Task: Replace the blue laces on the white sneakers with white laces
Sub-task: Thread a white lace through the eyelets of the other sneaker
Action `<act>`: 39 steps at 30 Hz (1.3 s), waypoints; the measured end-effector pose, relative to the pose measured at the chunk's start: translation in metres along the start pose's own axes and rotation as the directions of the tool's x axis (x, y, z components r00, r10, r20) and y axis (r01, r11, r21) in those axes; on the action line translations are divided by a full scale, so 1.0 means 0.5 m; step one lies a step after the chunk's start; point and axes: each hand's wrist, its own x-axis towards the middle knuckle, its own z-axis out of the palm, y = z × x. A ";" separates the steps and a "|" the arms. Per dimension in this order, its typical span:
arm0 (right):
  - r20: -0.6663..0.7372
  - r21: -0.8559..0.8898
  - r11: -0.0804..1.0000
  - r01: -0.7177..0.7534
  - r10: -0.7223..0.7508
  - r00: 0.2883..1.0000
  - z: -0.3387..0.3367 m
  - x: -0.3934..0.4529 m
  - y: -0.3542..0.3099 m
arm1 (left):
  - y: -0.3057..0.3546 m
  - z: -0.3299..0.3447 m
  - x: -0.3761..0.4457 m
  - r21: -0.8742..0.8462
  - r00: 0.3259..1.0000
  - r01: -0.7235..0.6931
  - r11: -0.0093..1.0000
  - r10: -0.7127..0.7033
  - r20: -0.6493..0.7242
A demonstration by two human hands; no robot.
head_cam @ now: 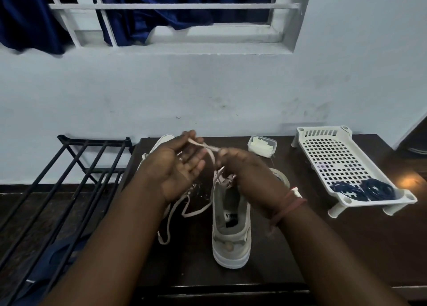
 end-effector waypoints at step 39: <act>-0.308 -0.227 0.964 -0.138 0.063 0.949 -0.074 0.025 0.046 | -0.125 -0.008 0.040 0.823 0.637 -0.531 -0.200 0.547 0.543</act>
